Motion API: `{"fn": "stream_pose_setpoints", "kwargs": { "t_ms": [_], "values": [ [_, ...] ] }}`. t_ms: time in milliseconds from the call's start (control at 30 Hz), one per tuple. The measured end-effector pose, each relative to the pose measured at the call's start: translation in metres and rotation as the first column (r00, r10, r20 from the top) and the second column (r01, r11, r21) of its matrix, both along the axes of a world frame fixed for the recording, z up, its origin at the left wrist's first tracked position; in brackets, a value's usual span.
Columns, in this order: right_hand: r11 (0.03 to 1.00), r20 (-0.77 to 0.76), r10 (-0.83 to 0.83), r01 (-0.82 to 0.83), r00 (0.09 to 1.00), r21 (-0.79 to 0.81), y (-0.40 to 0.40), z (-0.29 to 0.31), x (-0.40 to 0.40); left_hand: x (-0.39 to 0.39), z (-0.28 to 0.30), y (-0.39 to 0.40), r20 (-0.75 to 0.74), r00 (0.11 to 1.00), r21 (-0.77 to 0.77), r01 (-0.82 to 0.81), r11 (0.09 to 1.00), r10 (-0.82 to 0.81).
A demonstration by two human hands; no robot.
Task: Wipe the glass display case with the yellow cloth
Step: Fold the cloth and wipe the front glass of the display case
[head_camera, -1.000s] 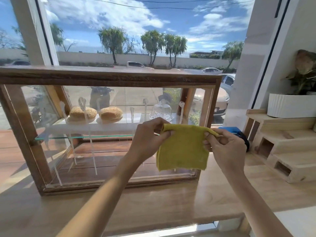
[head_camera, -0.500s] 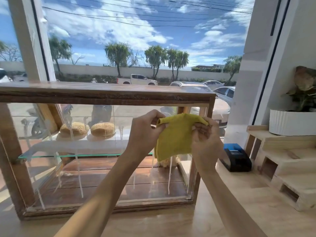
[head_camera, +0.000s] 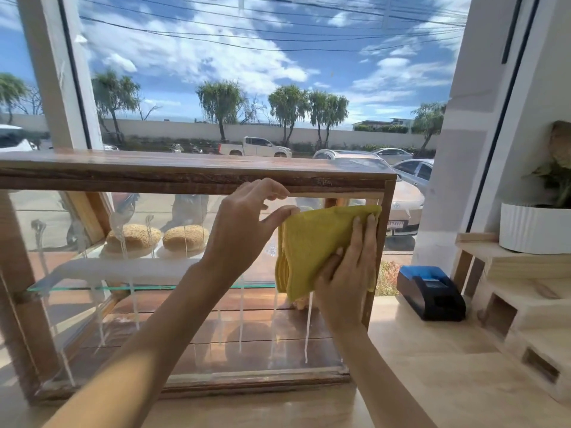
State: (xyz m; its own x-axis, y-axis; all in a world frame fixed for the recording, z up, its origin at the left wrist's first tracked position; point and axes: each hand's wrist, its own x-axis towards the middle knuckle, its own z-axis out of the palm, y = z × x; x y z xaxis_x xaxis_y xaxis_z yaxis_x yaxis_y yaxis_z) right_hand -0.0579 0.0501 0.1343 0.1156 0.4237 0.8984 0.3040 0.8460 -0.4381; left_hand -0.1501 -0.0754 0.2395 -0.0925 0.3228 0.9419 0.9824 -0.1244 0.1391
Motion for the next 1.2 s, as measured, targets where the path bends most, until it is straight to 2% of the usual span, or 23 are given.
{"fn": "stream_pose_setpoints", "kwargs": {
  "t_ms": [67, 167, 300, 400, 600, 733, 900, 1000, 1200],
  "values": [
    [1.0, -0.024, 0.006, -0.006, 1.0, -0.01, -0.001, 0.0, -0.004, -0.007, 0.008, -0.001, -0.114, 0.99, 0.029, -0.082, 0.996, 0.085],
    [1.0, -0.053, 0.02, -0.021, 0.998, -0.021, -0.005, 0.004, -0.007, -0.02, 0.021, -0.002, -0.235, 0.954, -0.012, -0.194, 0.981, 0.186],
    [0.999, -0.06, 0.039, -0.039, 0.997, -0.001, -0.007, 0.008, -0.016, -0.03, 0.034, -0.001, -0.374, 0.897, -0.068, -0.28, 0.958, 0.236],
    [0.998, -0.057, 0.015, -0.019, 0.998, -0.063, -0.006, 0.01, -0.022, -0.037, 0.041, 0.005, -0.484, 0.841, -0.103, -0.332, 0.938, 0.244],
    [0.989, 0.004, -0.123, 0.123, 0.992, -0.086, 0.002, 0.009, -0.029, -0.047, 0.048, 0.014, -0.469, 0.811, -0.134, -0.456, 0.88, 0.349],
    [0.989, 0.064, -0.138, 0.134, 0.988, 0.056, 0.01, 0.008, -0.021, -0.045, 0.048, 0.013, -0.482, 0.802, -0.09, -0.445, 0.891, 0.352],
    [0.972, 0.178, -0.081, 0.038, 0.981, 0.233, 0.024, 0.006, -0.009, -0.044, 0.049, 0.013, -0.474, 0.806, -0.095, -0.448, 0.889, 0.355],
    [0.945, 0.245, 0.002, -0.082, 0.97, 0.315, 0.029, 0.009, -0.004, -0.044, 0.05, 0.013, -0.47, 0.804, -0.111, -0.463, 0.879, 0.364],
    [0.833, 0.514, 0.037, -0.311, 0.857, 0.457, 0.044, 0.016, 0.015, -0.044, 0.05, 0.013, -0.473, 0.797, -0.096, -0.47, 0.878, 0.375]
  ]
}}
